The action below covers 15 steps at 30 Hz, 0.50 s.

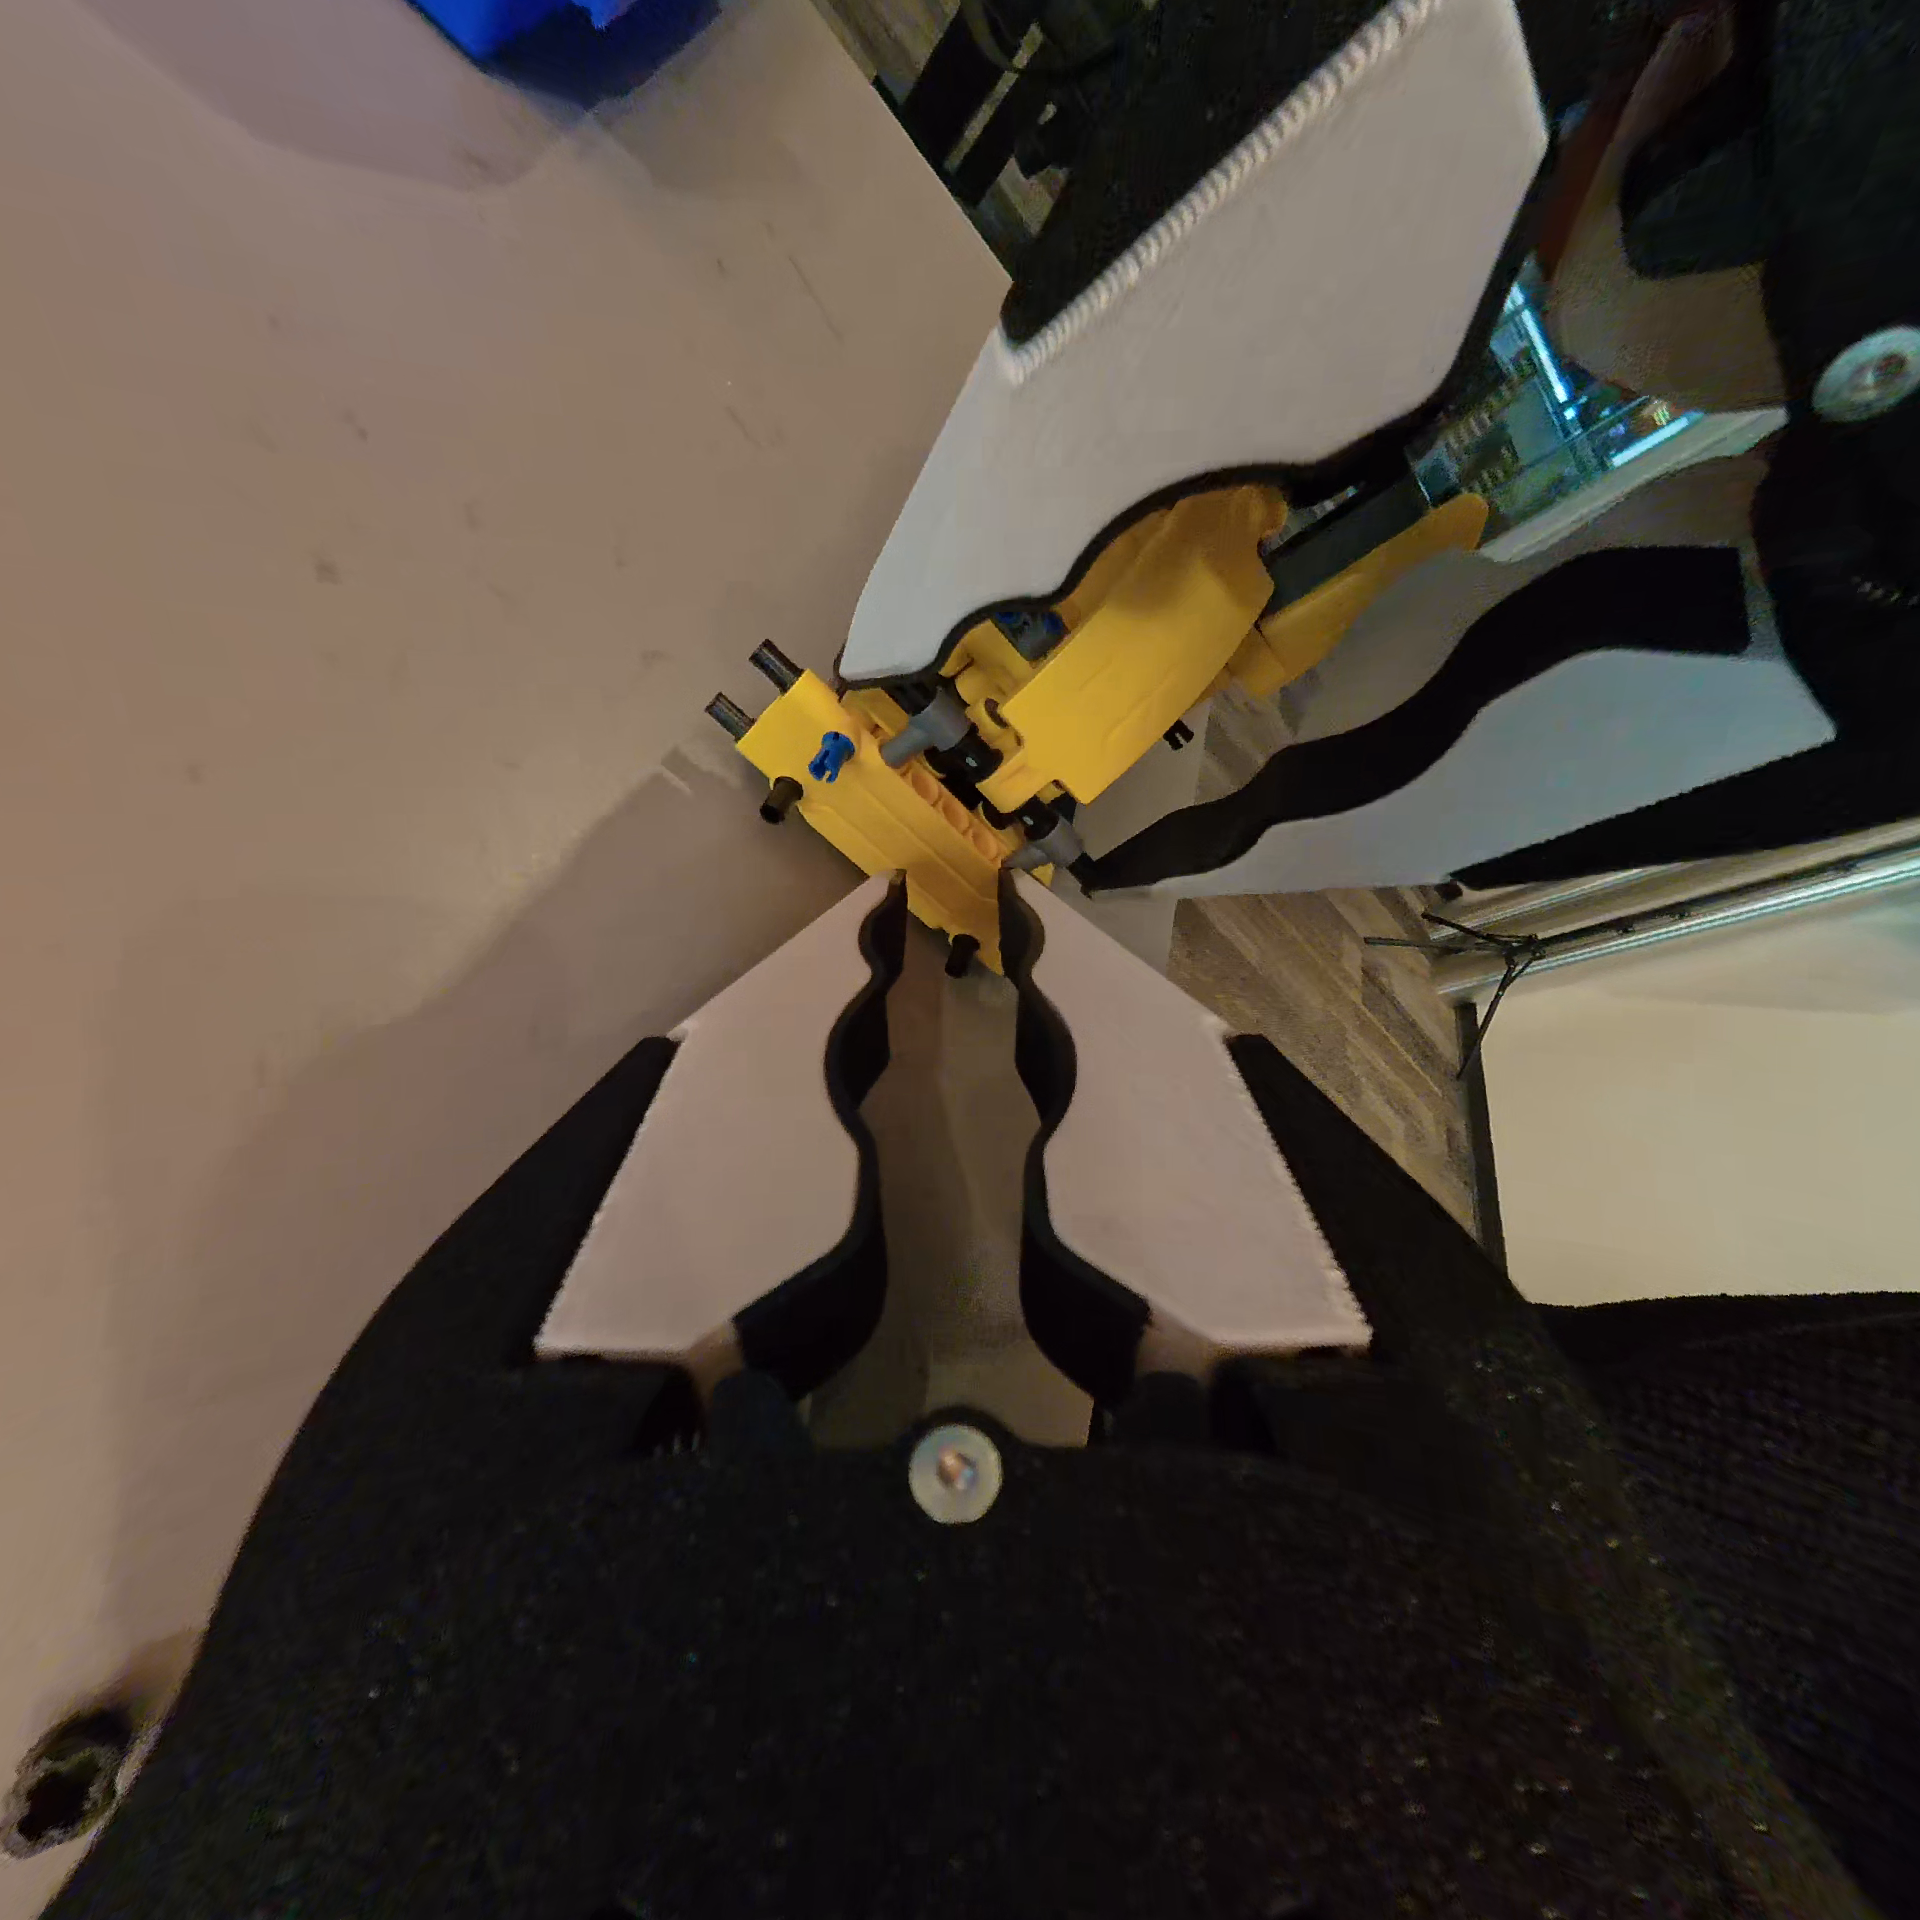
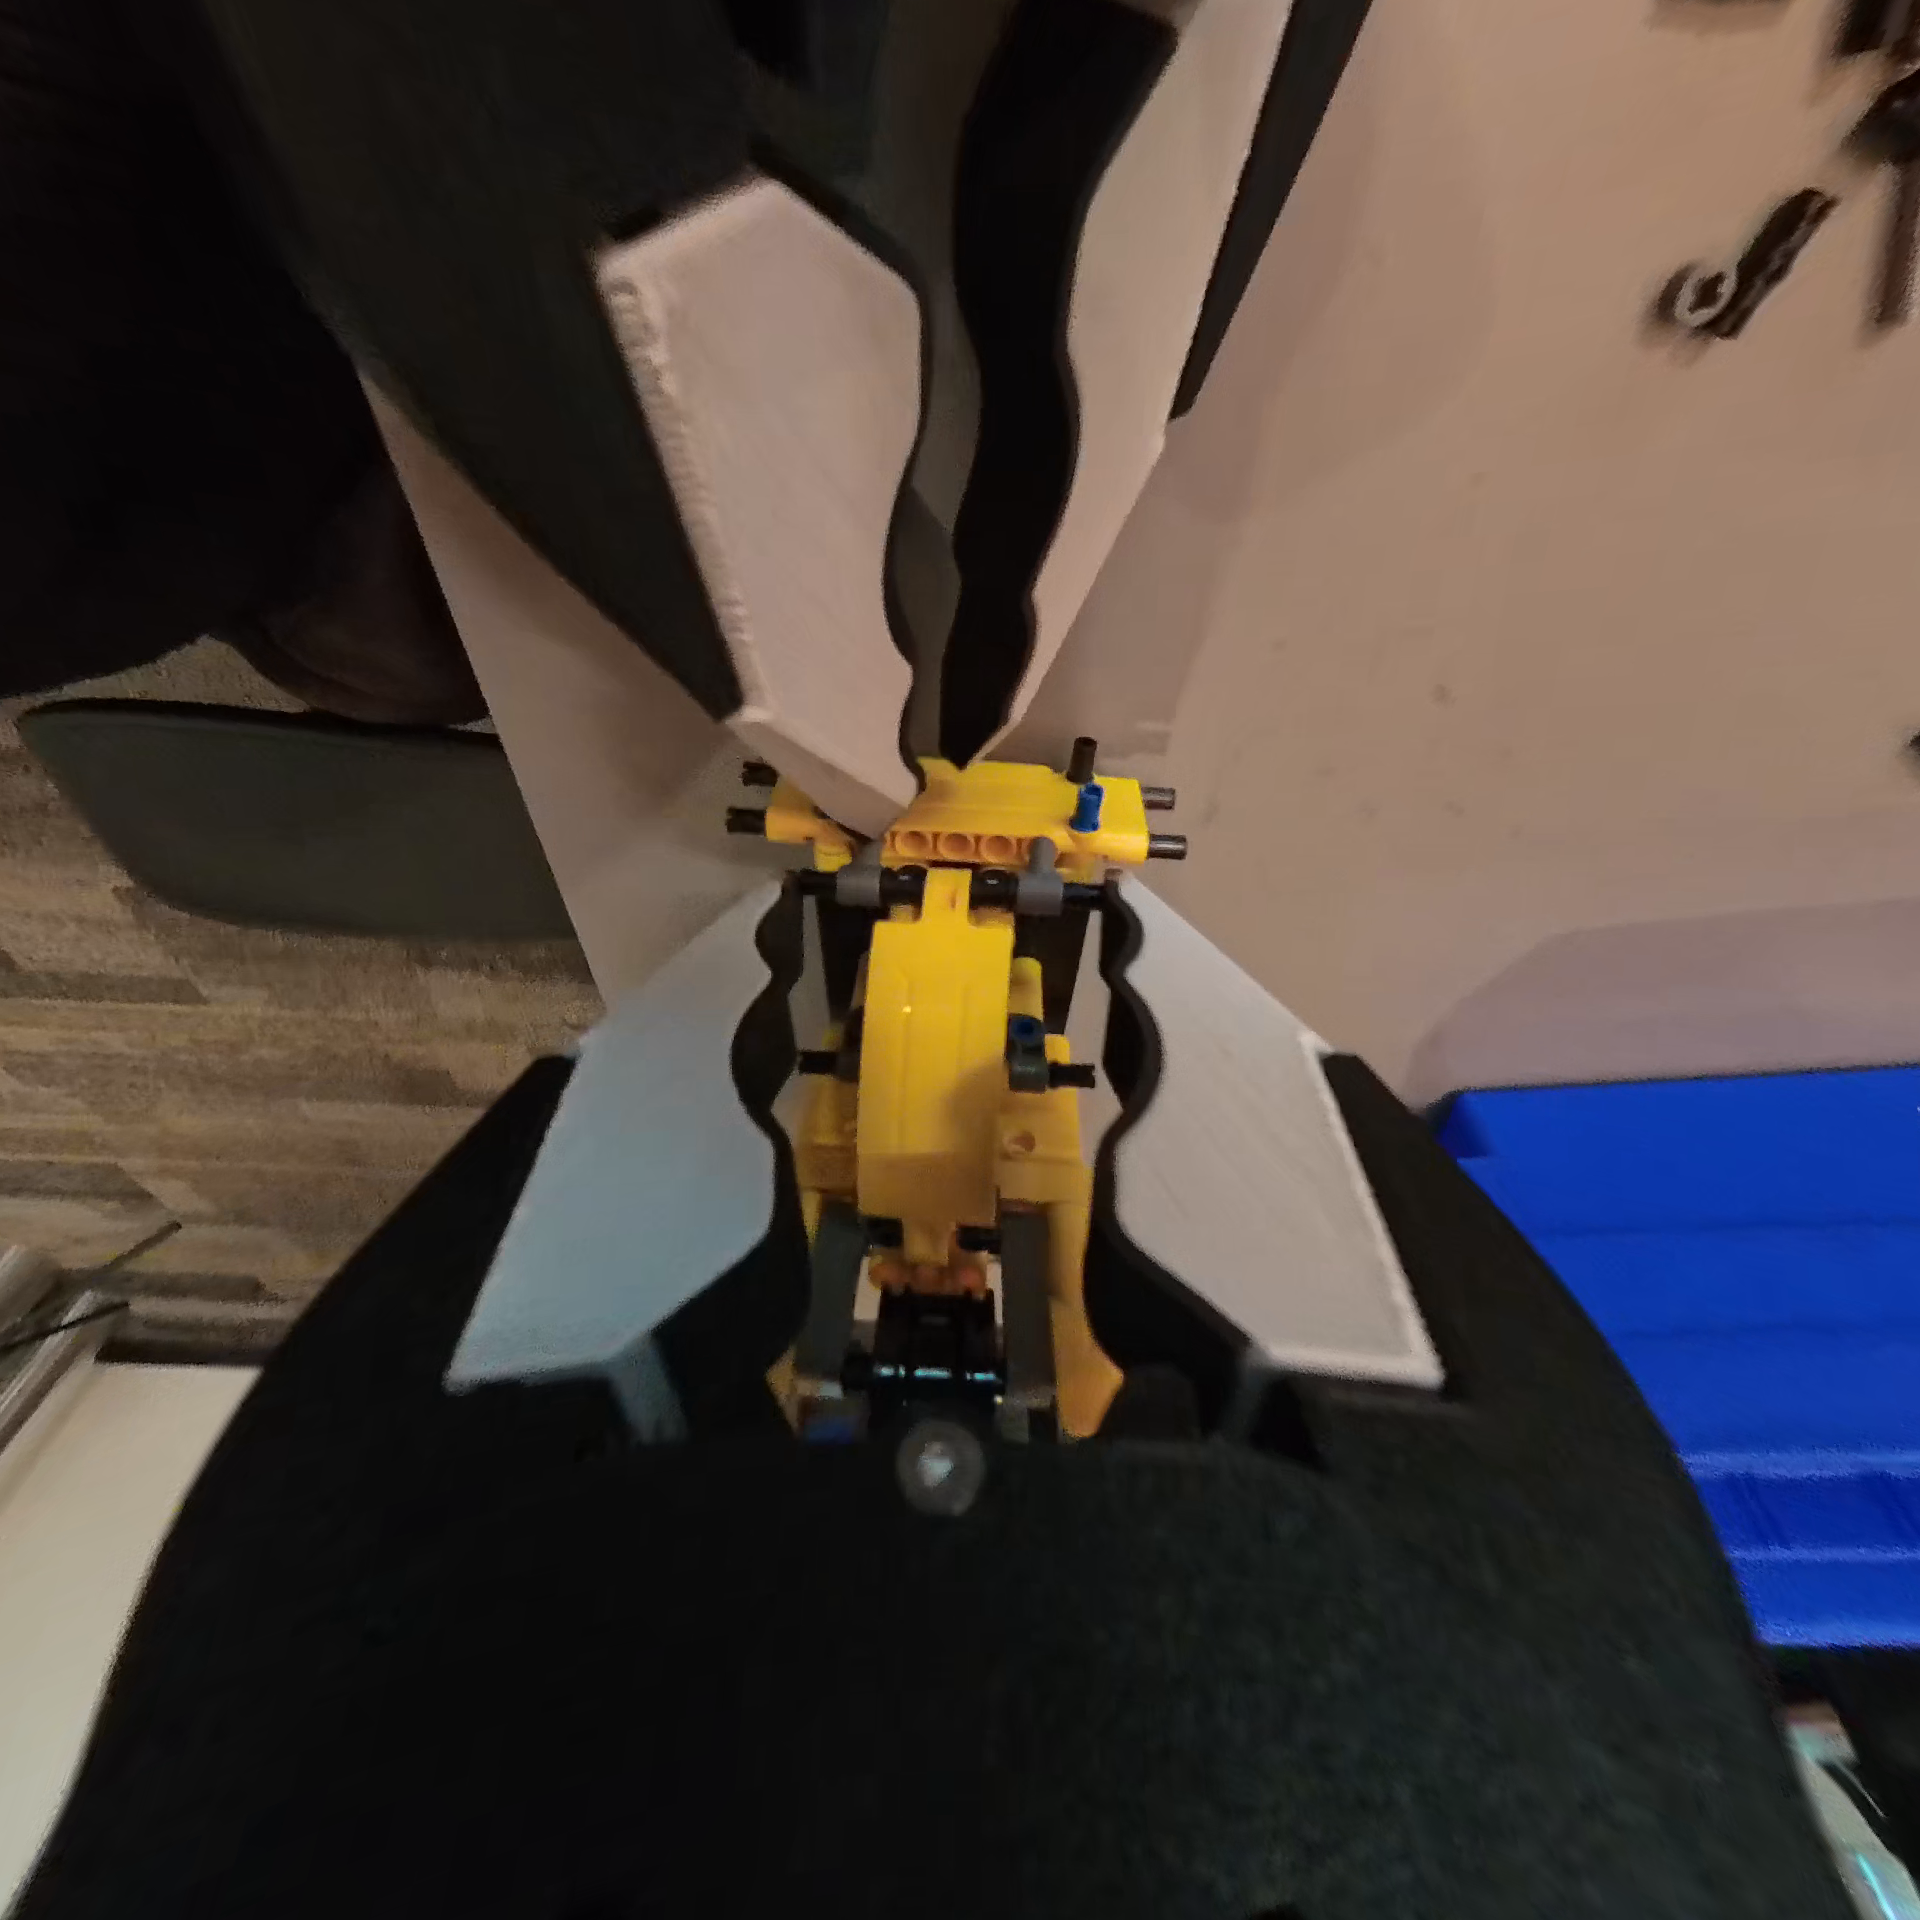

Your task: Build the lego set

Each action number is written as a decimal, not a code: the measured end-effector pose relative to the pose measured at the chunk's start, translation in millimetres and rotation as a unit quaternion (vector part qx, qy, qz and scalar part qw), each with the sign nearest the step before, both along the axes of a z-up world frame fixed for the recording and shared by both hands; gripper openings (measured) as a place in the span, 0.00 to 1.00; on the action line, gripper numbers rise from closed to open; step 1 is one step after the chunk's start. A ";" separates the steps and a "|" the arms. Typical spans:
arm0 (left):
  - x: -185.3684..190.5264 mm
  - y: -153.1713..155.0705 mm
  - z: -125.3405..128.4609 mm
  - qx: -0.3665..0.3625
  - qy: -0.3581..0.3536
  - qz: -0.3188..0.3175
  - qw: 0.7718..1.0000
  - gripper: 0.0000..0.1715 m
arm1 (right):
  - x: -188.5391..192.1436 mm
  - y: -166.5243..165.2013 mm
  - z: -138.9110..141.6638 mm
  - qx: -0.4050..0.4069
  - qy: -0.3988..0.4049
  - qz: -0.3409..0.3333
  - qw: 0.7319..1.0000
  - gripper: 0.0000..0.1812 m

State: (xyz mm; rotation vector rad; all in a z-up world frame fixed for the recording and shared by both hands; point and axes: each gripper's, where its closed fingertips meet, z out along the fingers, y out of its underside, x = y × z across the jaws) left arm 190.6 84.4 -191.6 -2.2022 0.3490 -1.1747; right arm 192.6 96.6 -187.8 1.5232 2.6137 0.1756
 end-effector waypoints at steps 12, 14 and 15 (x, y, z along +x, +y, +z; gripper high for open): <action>-0.6 1.4 -0.3 -0.005 -0.004 0.003 1.000 0.10 | 7.1 -0.1 1.3 -0.018 -0.046 -0.054 0.997 0.32; -0.4 1.3 -0.6 -0.007 -0.004 0.002 1.000 0.10 | 7.2 -0.3 0.9 -0.019 -0.046 -0.052 0.997 0.32; -0.7 1.4 -0.1 -0.006 -0.006 0.002 1.000 0.10 | 6.2 -1.2 1.7 -0.021 -0.043 -0.051 0.998 0.32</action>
